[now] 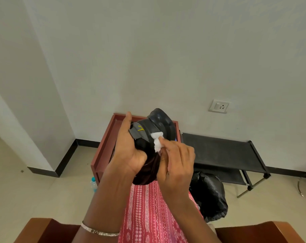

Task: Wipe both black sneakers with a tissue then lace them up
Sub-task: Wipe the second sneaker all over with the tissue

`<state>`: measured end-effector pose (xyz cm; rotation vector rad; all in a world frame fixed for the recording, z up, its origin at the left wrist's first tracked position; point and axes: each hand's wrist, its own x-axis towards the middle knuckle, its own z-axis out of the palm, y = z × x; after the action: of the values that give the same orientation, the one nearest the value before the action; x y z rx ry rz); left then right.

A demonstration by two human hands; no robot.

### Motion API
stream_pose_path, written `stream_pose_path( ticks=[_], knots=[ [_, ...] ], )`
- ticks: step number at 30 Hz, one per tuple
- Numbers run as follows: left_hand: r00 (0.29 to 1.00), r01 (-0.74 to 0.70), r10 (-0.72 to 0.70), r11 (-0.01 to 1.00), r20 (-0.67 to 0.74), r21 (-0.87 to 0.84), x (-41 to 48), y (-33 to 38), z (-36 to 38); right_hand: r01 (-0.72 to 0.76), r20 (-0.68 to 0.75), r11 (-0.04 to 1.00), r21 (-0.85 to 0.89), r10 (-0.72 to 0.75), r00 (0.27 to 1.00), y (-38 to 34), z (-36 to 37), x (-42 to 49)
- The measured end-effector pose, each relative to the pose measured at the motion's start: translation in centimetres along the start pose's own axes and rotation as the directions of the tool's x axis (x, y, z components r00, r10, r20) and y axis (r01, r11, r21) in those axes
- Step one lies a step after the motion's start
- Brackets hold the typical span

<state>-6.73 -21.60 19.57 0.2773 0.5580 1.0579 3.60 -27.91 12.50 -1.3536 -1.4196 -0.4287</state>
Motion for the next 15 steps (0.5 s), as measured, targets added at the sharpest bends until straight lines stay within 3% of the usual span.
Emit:
stream_pose_path(
  ticks=[8,15],
  knots=[
    [0.997,-0.054,0.053,0.998,0.059,0.028,-0.8,-1.7,0.8,0.06,0.035,0.982,-0.18,-0.055,0.998,-1.9,0.1,4.8],
    [0.999,0.01,-0.007,0.996,-0.032,0.094,-0.6,-0.8,0.5,0.049,-0.036,0.984,-0.173,-0.056,0.998,0.0,-1.0,1.0]
  ],
)
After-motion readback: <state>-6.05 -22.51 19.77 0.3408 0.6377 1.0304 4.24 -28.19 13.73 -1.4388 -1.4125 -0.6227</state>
